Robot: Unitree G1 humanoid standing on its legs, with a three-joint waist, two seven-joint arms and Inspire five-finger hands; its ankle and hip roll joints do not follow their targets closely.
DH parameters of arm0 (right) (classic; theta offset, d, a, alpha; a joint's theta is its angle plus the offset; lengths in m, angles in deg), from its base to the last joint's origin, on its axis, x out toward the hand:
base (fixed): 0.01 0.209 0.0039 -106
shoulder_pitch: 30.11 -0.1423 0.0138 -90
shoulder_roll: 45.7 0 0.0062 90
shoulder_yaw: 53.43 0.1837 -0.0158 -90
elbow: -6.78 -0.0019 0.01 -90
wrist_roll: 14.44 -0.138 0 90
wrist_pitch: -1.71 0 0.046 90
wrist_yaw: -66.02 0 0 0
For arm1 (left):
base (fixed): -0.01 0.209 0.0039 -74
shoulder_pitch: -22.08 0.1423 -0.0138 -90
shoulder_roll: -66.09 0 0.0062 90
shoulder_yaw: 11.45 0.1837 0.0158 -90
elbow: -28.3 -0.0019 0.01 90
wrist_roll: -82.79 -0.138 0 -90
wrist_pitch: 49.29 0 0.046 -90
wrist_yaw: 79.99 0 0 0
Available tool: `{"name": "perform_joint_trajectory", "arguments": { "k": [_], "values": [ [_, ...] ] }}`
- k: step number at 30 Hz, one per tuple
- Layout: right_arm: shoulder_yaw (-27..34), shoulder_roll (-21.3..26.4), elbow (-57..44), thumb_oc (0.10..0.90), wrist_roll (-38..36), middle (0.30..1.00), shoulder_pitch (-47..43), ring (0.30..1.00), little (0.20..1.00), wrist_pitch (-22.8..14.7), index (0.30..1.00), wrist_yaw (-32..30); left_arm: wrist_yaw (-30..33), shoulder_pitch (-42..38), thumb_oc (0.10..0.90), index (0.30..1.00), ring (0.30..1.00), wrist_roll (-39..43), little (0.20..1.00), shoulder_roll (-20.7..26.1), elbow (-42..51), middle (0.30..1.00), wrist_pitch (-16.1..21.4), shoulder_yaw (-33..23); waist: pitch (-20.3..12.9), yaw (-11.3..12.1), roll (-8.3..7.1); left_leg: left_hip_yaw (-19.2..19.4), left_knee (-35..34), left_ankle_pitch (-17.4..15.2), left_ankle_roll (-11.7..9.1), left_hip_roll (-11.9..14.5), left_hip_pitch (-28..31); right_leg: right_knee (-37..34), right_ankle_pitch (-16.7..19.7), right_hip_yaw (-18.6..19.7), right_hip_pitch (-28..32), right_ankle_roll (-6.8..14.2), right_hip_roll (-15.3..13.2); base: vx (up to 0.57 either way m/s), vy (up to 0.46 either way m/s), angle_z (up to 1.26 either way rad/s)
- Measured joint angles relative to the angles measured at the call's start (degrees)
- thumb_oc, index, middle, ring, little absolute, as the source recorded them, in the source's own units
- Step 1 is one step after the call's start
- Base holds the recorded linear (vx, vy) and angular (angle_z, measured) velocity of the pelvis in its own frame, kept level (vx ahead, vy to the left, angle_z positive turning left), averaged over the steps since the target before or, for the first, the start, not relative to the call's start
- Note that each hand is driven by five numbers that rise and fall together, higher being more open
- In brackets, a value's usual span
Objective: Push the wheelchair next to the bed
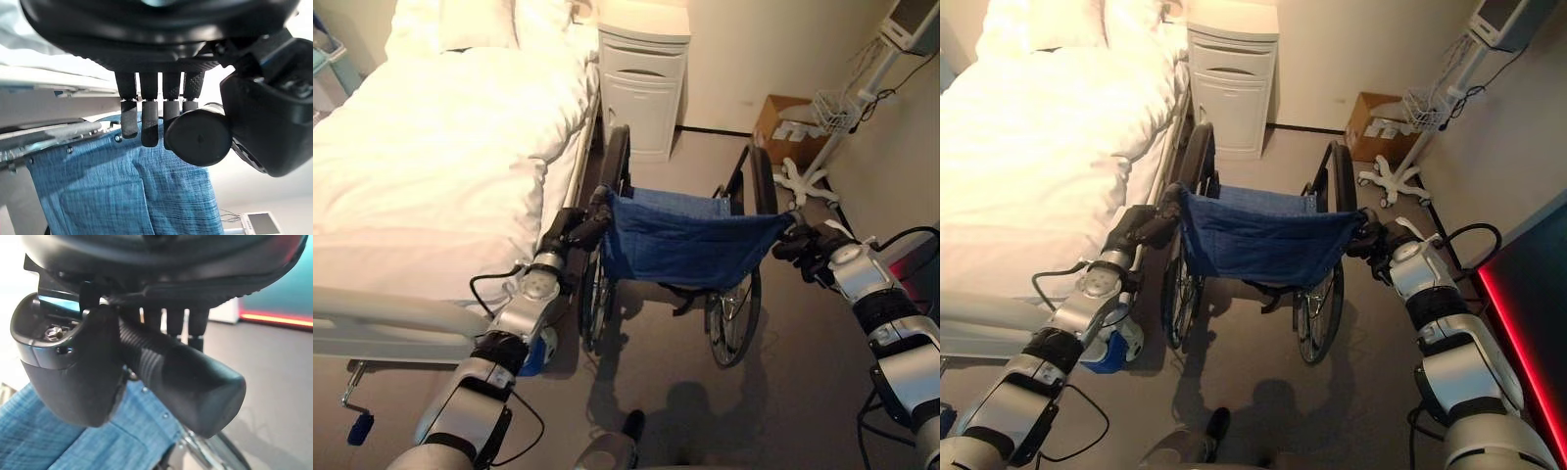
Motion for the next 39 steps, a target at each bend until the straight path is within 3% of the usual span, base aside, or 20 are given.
{"name": "perform_joint_trajectory", "arguments": {
  "k": [1, 2, 3, 4, 5, 9, 13, 15, 19, 21, 23, 26, 27, 28, 29, 30, 31, 32, 34, 39],
  "values": [
    [0.1, -0.7, -0.2, 0.400, -0.1, 0.300, -0.2, 0.300, 0.300, 1.7, 0.300, 0.0, -0.1, -0.6, 0.400, 0.300, 0.300, 0.0, 0.300, 0.7, -0.2, 0.300, -0.3, 0.3, -0.3, -2.2, -3.77, 0.8, -1.6, -2.0, -0.8, -2.3, 0.4, -4.9, 1.9, 0.6, -0.2, 1.4, -2.7, 0.54, -0.154, 1.50],
    [0.7, -0.9, 0.4, 0.400, -0.1, 0.300, -0.6, 0.300, 0.300, 2.2, 0.300, -0.1, 0.0, -1.9, 0.400, 0.300, 0.300, 0.0, 0.300, 0.3, -0.5, 0.300, -0.1, -0.5, 1.4, -5.5, -7.19, 5.1, 7.5, -4.5, 0.2, -5.4, -1.1, -5.4, 8.4, -1.5, 0.2, 1.9, -6.8, 0.57, -0.166, 1.48],
    [0.7, -0.8, 0.8, 0.400, -0.1, 0.300, -1.7, 0.300, 0.300, 2.2, 0.300, -0.2, -0.1, -2.2, 0.400, 0.300, 0.300, 0.0, 0.300, -0.1, -0.6, 0.300, -0.1, -1.2, 2.4, -5.9, -7.40, 8.4, 14.4, -6.5, 0.0, -5.7, -1.4, -4.2, 8.9, -2.1, 0.8, 2.2, -7.5, 0.54, -0.177, 1.00],
    [0.3, -0.1, 1.0, 0.400, 0.0, 0.300, -2.3, 0.300, 0.300, 2.2, 0.300, -0.2, -0.2, -1.8, 0.400, 0.300, 0.300, 0.0, 0.300, -1.2, -0.8, 0.300, -0.2, -1.3, 3.0, -5.8, -4.88, 10.2, 19.1, -11.9, -1.5, -2.9, 0.7, -1.7, 9.0, -4.3, 1.1, 2.5, -6.9, 0.59, -0.203, 0.15],
    [-0.4, 1.3, -0.2, 0.400, 0.0, 0.300, -2.1, 0.300, 0.300, 2.6, 0.300, -0.5, -1.1, -1.5, 0.400, 0.300, 0.300, -0.5, 0.300, -1.8, 0.1, 0.300, -0.3, -1.8, 3.9, -5.0, -2.96, 6.7, 15.3, -15.0, 1.5, -2.6, 3.9, 3.3, 8.6, -3.9, -0.6, 2.8, -6.6, 0.64, -0.222, 0.07],
    [0.2, 1.9, -1.3, 0.400, -0.4, 0.300, 0.5, 0.300, 0.300, 2.8, 0.300, 0.7, -2.4, 1.0, 0.400, 0.300, 0.300, -0.8, 0.300, -2.0, 2.1, 0.300, -0.5, -2.2, 3.4, -5.6, -4.28, 0.7, 7.8, -11.2, -0.5, -2.4, 7.9, 0.8, 8.5, -3.2, 3.8, 2.5, -5.0, 0.52, -0.158, 0.33],
    [1.1, 2.2, -2.1, 0.400, 0.1, 0.300, 1.7, 0.300, 0.300, 2.6, 0.300, 0.7, -2.7, 0.9, 0.400, 0.300, 0.300, -2.4, 0.300, -2.9, 0.9, 0.300, -0.8, -2.2, 1.9, -6.5, -4.94, 9.0, 1.4, -11.4, -2.2, 2.5, 9.7, -1.7, 8.9, -6.4, 5.4, -2.4, -5.2, 0.37, -0.084, 0.47],
    [0.8, 2.1, 0.3, 0.400, 0.7, 0.300, 1.7, 0.300, 0.300, 1.6, 0.300, 0.6, -2.2, 0.9, 0.400, 0.300, 0.300, -2.5, 0.300, -4.7, -1.0, 0.300, -1.3, -1.1, 0.7, -6.8, -4.65, 10.0, 12.6, -12.1, -4.7, 4.4, 9.1, -2.8, 8.7, -11.1, 6.8, -3.3, -6.8, 0.25, 0.030, 0.38],
    [0.6, 2.7, 3.1, 0.400, 0.8, 0.300, 2.1, 0.300, 0.300, -0.2, 0.300, 0.4, -2.2, 1.2, 0.400, 0.300, 0.300, -2.4, 0.300, -4.9, -1.7, 0.300, -1.4, 2.2, -0.8, -6.4, -3.61, 8.8, 22.9, -11.3, -9.9, 9.3, 8.1, -2.5, 7.8, -10.8, 7.2, -3.5, -7.4, 0.28, 0.090, 0.10],
    [0.5, 2.5, 4.9, 0.400, 0.8, 0.300, 2.2, 0.300, 0.300, -0.8, 0.300, 0.0, -2.3, 0.9, 0.400, 0.300, 0.300, -2.4, 0.300, -5.1, -2.3, 0.300, -1.4, 3.3, -0.8, -6.2, -4.00, 9.6, 20.7, -11.6, -10.1, 10.8, 6.6, -3.3, 7.7, -10.1, 8.3, -3.5, -8.0, 0.37, 0.210, 0.07],
    [0.4, 2.4, 7.0, 0.400, 0.8, 0.300, 2.3, 0.300, 0.300, -0.8, 0.300, -0.7, -2.6, 0.7, 0.400, 0.300, 0.300, -2.4, 0.300, -5.7, -3.5, 0.300, -1.3, 5.1, -0.7, -5.3, -3.93, 9.7, 10.2, -10.3, -11.5, 10.3, 4.8, -5.5, 7.5, -8.6, 10.7, -3.1, -8.6, 0.29, 0.174, -0.25],
    [-0.7, 2.4, 7.5, 0.400, 0.8, 0.300, 3.0, 0.300, 0.300, -1.0, 0.300, -2.1, -3.0, 2.0, 0.400, 0.300, 0.300, -2.4, 0.300, -6.2, -3.6, 0.300, -1.3, 6.3, -0.8, -2.8, -0.94, 9.5, 4.5, -8.9, -13.6, 8.1, 1.9, -8.3, 7.5, -8.4, 13.5, -2.6, -8.9, 0.28, 0.239, -0.97],
    [-2.3, 3.6, 7.1, 0.400, 0.7, 0.300, 3.3, 0.300, 0.300, -1.5, 0.300, -2.3, -3.1, 3.7, 0.400, 0.300, 0.300, -2.3, 0.300, -7.3, -3.6, 0.300, -1.3, 6.1, -2.1, -1.3, 3.71, 9.5, 4.5, -11.5, -11.7, 8.8, 0.8, -9.4, 6.3, -5.7, 14.9, -0.5, -5.3, 0.22, 0.272, -1.81],
    [-2.3, 3.3, 6.6, 0.400, 0.7, 0.300, 4.0, 0.300, 0.300, -2.8, 0.300, -2.4, -3.3, 5.4, 0.400, 0.300, 0.300, -2.2, 0.300, -7.6, -3.3, 0.300, -1.2, 4.6, -2.1, 1.6, 7.62, 9.3, 9.1, -7.2, -9.8, 10.8, 0.1, -3.3, 4.6, -2.6, 13.6, -0.7, -1.9, 0.19, 0.256, -1.82],
    [-2.3, 1.9, 6.4, 0.400, 0.6, 0.300, 4.3, 0.300, 0.300, -3.1, 0.300, -2.4, -3.3, 7.0, 0.400, 0.300, 0.300, -1.8, 0.300, -6.8, -2.4, 0.300, -1.2, 3.2, -2.8, 1.7, 6.76, 9.4, 9.4, -6.3, -9.4, 10.4, 0.1, 0.6, 4.5, -2.3, 13.2, -0.8, -1.4, 0.20, 0.249, -1.15],
    [-2.3, 0.0, 6.1, 0.400, 0.6, 0.300, 4.8, 0.300, 0.300, -3.1, 0.300, -2.4, -3.3, 8.1, 0.400, 0.300, 0.300, -1.8, 0.300, -5.7, -1.8, 0.300, -1.4, 1.5, -3.8, -0.1, 3.63, 10.1, 7.8, -6.3, -9.3, 8.2, 0.3, -0.7, 1.7, -3.6, 14.6, -0.1, -2.5, 0.15, 0.183, -0.03],
    [-2.3, -0.5, 5.5, 0.400, 0.6, 0.300, 5.1, 0.300, 0.300, -2.0, 0.300, -2.3, -3.3, 7.3, 0.400, 0.300, 0.300, -1.9, 0.300, -5.2, -2.1, 0.300, -2.4, 1.2, -3.9, -0.8, 0.10, 10.4, 4.3, -5.7, -8.7, 6.9, 2.2, -2.9, 3.5, -7.5, 14.7, 0.2, -5.7, 0.11, 0.122, 0.15],
    [-2.3, -1.0, 5.5, 0.400, 0.5, 0.300, 5.2, 0.300, 0.300, -1.7, 0.300, -2.3, -3.3, 6.7, 0.400, 0.300, 0.300, -1.9, 0.300, -4.7, -2.4, 0.300, -2.8, 1.2, -4.0, -0.6, -1.11, 10.7, 3.8, -5.1, -7.9, 6.1, 2.8, -2.9, 3.9, -9.6, 14.4, 0.9, -7.5, 0.09, 0.098, -0.23],
    [-1.8, -2.1, 5.6, 0.400, 0.2, 0.300, 4.9, 0.300, 0.300, -1.6, 0.300, -2.3, -3.4, 5.1, 0.400, 0.300, 0.300, -1.9, 0.300, -3.2, -2.3, 0.300, -3.4, 1.1, -4.2, -0.4, -0.92, 11.4, 2.6, -1.8, -5.6, 6.3, 4.5, -3.3, 5.1, -10.3, 14.5, 2.6, -7.3, 0.04, 0.076, -0.37],
    [-1.2, -3.6, 8.3, 0.400, 0.1, 0.300, 3.3, 0.300, 0.300, -1.3, 0.300, -2.3, -2.4, 2.9, 0.400, 0.300, 0.300, -2.0, 0.300, -3.2, -2.3, 0.300, -4.4, 1.1, -4.1, -1.2, -3.09, 11.5, -0.4, -0.7, -4.7, 4.6, 4.6, -6.4, 6.5, -9.3, 14.3, 3.9, -9.0, 0.00, 0.024, -0.05]
  ]
}}
